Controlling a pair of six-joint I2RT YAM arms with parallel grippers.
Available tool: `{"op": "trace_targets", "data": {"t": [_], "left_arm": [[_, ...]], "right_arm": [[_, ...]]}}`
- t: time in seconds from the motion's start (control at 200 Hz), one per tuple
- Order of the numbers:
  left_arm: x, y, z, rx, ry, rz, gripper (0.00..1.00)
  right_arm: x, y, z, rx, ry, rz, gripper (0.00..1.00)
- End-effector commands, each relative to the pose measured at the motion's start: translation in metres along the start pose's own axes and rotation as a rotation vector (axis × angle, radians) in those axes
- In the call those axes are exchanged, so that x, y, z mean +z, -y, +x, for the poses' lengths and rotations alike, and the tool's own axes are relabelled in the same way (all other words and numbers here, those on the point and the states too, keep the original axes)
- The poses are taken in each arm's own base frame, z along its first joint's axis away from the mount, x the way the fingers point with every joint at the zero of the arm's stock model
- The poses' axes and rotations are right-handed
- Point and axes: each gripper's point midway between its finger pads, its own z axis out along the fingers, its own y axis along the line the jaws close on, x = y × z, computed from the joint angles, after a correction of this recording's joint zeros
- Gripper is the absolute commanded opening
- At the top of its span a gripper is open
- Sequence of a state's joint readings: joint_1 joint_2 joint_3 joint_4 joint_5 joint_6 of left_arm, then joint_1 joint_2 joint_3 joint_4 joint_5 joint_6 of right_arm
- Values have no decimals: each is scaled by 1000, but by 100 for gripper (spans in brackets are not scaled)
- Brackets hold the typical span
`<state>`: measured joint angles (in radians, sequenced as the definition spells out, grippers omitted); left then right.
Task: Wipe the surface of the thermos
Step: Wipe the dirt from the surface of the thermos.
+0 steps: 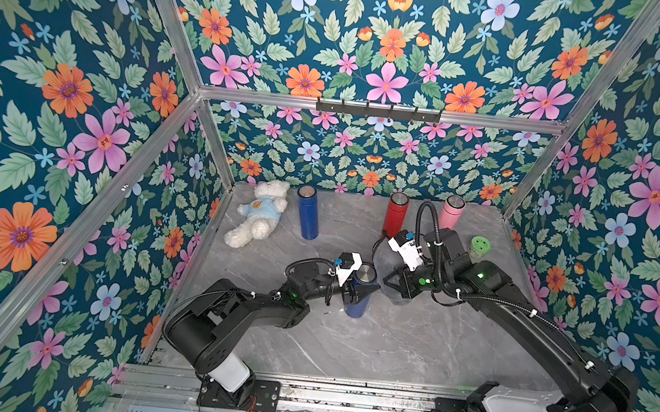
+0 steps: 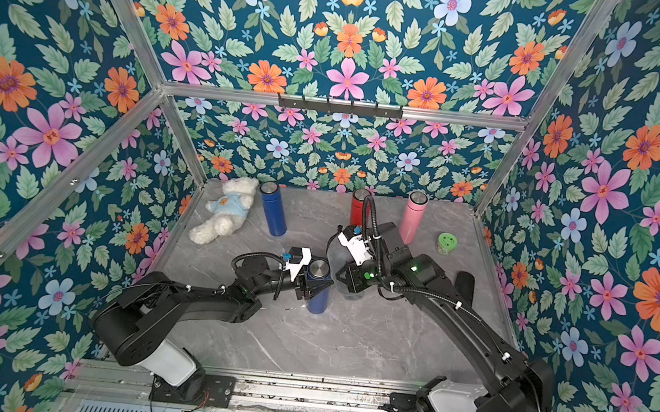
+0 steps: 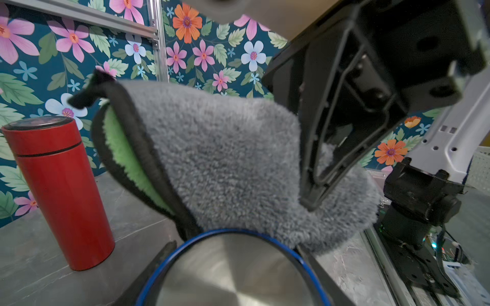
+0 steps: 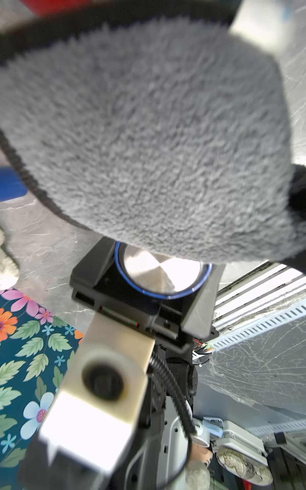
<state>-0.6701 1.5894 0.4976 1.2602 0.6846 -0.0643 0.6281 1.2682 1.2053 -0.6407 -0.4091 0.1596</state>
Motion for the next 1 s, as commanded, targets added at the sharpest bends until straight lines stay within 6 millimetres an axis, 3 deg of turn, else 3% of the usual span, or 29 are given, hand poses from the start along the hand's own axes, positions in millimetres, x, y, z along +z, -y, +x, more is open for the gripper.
{"op": "trace_targets", "data": {"t": [0.0, 0.32, 0.695, 0.845, 0.995], "left_arm": [[-3, -9, 32, -49, -70, -70, 0], [-5, -7, 43, -61, -6, -75, 0], [-1, -3, 45, -45, -32, -57, 0], [3, -1, 47, -48, -48, -41, 0], [5, 1, 46, -41, -53, -30, 0]], "right_arm": [[-4, -2, -11, 13, 69, 22, 0], [-13, -23, -24, -31, 168, 7, 0], [-5, -31, -29, -64, 202, 27, 0], [8, -34, -35, -68, 206, 8, 0], [33, -27, -35, -68, 165, 26, 0]]}}
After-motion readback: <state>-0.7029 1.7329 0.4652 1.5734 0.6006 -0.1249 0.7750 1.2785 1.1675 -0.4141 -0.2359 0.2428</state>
